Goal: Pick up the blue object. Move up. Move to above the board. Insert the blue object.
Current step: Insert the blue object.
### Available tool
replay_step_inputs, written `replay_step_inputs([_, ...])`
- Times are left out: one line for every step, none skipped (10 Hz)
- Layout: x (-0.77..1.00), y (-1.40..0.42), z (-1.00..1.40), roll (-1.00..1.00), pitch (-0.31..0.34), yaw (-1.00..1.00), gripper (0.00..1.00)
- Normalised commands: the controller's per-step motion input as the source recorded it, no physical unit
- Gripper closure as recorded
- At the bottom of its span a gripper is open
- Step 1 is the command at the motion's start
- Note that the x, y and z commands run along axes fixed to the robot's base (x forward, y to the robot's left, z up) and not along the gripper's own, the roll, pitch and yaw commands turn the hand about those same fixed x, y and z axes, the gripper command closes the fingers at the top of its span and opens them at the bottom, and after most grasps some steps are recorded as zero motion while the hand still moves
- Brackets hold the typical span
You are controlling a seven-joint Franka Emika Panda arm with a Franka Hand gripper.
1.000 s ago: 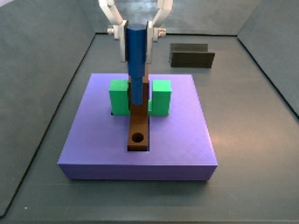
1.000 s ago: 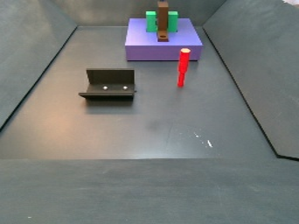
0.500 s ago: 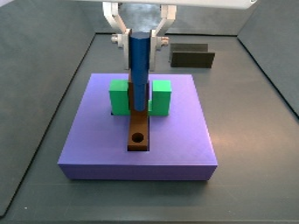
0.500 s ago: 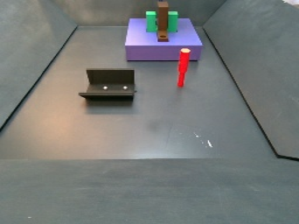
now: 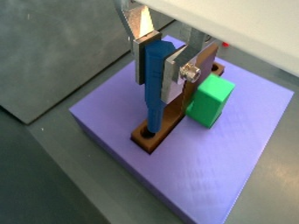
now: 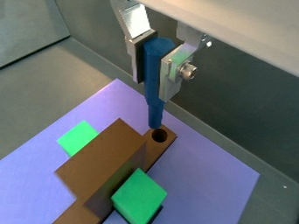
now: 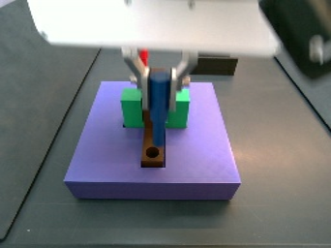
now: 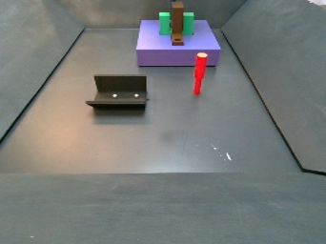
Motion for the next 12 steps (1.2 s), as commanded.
replay_step_inputs([0.11, -0.16, -0.28, 0.21, 0.0, 0.0, 1.0])
replay_step_inputs([0.01, 0.0, -0.22, 0.19, 0.0, 0.0, 1.0])
replay_step_inputs([-0.1, 0.0, -0.1, 0.14, 0.0, 0.0, 1.0])
replay_step_inputs([-0.12, 0.0, -0.01, 0.07, 0.0, 0.0, 1.0])
replay_step_inputs([-0.06, 0.0, 0.0, 0.02, 0.0, 0.0, 1.0])
replay_step_inputs([-0.09, 0.0, 0.0, 0.01, -0.004, 0.0, 1.0])
replay_step_inputs([-0.09, 0.0, 0.0, 0.0, -0.01, 0.0, 1.0])
replay_step_inputs([-0.1, 0.0, 0.0, 0.0, -0.004, -0.01, 1.0])
replay_step_inputs([-0.06, 0.0, 0.0, 0.0, -0.009, 0.0, 1.0])
replay_step_inputs([0.0, 0.0, -0.03, 0.0, -0.011, 0.0, 1.0])
replay_step_inputs([0.0, 0.0, -0.11, 0.02, -0.017, 0.0, 1.0])
replay_step_inputs([0.0, 0.0, -0.19, 0.07, -0.021, 0.0, 1.0])
